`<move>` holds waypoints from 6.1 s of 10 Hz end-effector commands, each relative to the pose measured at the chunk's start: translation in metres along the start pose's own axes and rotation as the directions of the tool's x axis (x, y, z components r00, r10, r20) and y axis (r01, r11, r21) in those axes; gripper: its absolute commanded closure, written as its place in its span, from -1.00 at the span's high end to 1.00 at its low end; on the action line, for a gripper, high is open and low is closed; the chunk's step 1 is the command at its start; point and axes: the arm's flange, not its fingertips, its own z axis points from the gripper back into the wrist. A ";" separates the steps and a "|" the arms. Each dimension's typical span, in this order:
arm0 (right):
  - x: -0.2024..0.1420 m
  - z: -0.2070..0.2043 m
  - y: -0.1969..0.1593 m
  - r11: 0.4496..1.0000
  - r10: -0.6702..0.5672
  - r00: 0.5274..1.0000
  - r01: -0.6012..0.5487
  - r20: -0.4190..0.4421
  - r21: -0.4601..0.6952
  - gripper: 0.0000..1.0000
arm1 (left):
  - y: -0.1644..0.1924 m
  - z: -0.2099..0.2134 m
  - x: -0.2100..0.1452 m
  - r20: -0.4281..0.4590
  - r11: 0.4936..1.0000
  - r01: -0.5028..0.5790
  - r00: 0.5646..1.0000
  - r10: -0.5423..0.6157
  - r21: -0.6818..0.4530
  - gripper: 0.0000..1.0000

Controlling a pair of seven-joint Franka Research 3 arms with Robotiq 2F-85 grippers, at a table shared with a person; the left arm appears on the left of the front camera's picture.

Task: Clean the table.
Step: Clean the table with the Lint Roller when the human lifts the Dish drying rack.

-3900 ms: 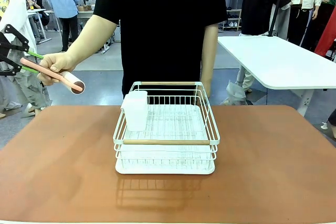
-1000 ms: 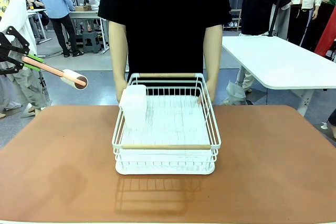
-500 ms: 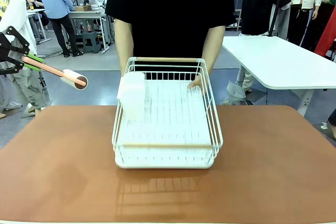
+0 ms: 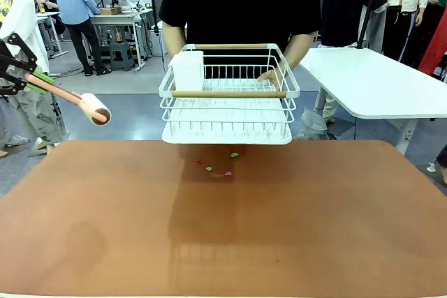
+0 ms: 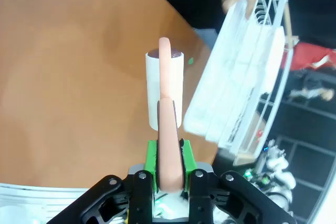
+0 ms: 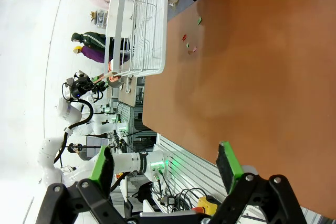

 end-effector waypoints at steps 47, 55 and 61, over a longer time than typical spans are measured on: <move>-0.001 0.002 0.004 1.000 0.011 1.000 -0.011 0.002 0.012 1.00 | 0.081 -0.250 0.200 -0.456 0.944 0.275 0.827 -0.330 -0.184 -0.57; -0.001 0.002 0.004 1.000 0.011 1.000 -0.011 0.002 0.012 1.00 | 0.090 -0.311 0.196 -0.472 0.914 0.284 0.788 -0.394 -0.289 -0.57; -0.001 0.002 0.004 1.000 0.011 1.000 -0.011 0.002 0.012 1.00 | 0.064 -0.360 0.151 -0.526 0.911 0.291 0.746 -0.408 -0.294 -0.57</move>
